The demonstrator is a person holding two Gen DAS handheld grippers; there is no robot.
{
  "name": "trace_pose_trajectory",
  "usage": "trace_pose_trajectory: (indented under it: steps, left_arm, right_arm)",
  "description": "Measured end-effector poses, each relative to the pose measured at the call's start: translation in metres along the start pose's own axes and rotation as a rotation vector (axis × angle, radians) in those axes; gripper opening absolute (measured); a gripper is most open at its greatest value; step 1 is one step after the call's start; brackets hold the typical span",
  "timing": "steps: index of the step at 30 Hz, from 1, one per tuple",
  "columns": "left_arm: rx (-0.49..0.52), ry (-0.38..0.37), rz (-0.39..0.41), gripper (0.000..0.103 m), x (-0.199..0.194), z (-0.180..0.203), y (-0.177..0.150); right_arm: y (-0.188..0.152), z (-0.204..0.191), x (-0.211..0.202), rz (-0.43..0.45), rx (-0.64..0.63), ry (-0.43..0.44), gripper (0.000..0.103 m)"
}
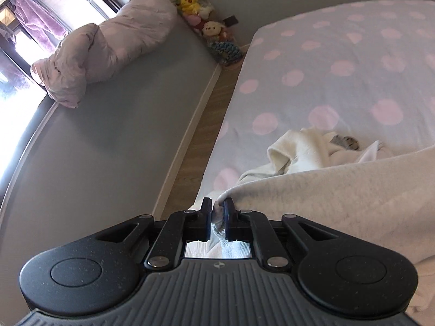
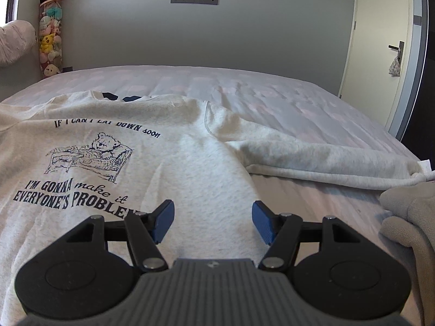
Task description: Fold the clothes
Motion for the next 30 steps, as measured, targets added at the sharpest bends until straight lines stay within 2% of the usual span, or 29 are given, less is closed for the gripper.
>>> trace_pose_trajectory:
  steps: [6, 10, 13, 14, 15, 18, 20, 22, 25, 28, 30]
  left_arm:
    - [-0.022, 0.010, -0.076, 0.011, 0.047, 0.014, -0.013]
    - [0.009, 0.003, -0.018, 0.020, 0.033, 0.020, -0.004]
    - [-0.031, -0.025, 0.075, 0.031, 0.005, 0.019, 0.009]
    - [-0.034, -0.057, 0.107, 0.039, -0.006, 0.022, 0.014]
    - [-0.035, -0.093, 0.140, 0.042, -0.017, 0.027, 0.019]
    - [-0.027, -0.212, 0.225, 0.042, -0.047, 0.048, 0.032]
    - [-0.005, -0.310, 0.260, 0.044, -0.061, 0.076, 0.042]
    - [0.017, -0.408, 0.295, 0.051, -0.077, 0.103, 0.051]
    - [0.055, -0.543, 0.335, 0.054, -0.092, 0.152, 0.064]
    - [0.088, -0.659, 0.357, 0.057, -0.095, 0.204, 0.074]
    - [0.126, -0.699, 0.356, 0.062, -0.091, 0.238, 0.079]
  right_arm:
    - [-0.001, -0.007, 0.014, -0.048, -0.040, 0.019, 0.066]
    - [0.004, -0.008, 0.014, -0.054, -0.041, 0.050, 0.066]
    - [0.019, -0.007, 0.013, -0.038, -0.058, 0.074, 0.066]
    - [0.026, -0.006, 0.015, -0.035, -0.069, 0.089, 0.063]
    - [0.034, -0.005, 0.017, -0.032, -0.079, 0.103, 0.057]
    - [0.062, -0.001, 0.040, -0.034, -0.096, 0.143, 0.056]
    - [0.084, 0.003, 0.060, -0.039, -0.101, 0.168, 0.056]
    - [0.105, 0.006, 0.080, -0.045, -0.107, 0.194, 0.056]
    - [0.138, 0.010, 0.110, -0.052, -0.115, 0.232, 0.056]
    - [0.170, 0.015, 0.139, -0.060, -0.123, 0.270, 0.058]
    - [0.184, 0.010, 0.165, -0.060, -0.132, 0.279, 0.058]
Point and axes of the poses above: each gripper's, at about its wrist camera, not at the fingertips, and x roughly the way its jaws point, z to its right, y to its top, the point moved 3 cm from there along x, roughly the way its jaws point, and after that the axes turned 1 degree about y, right-handed, at the moved point
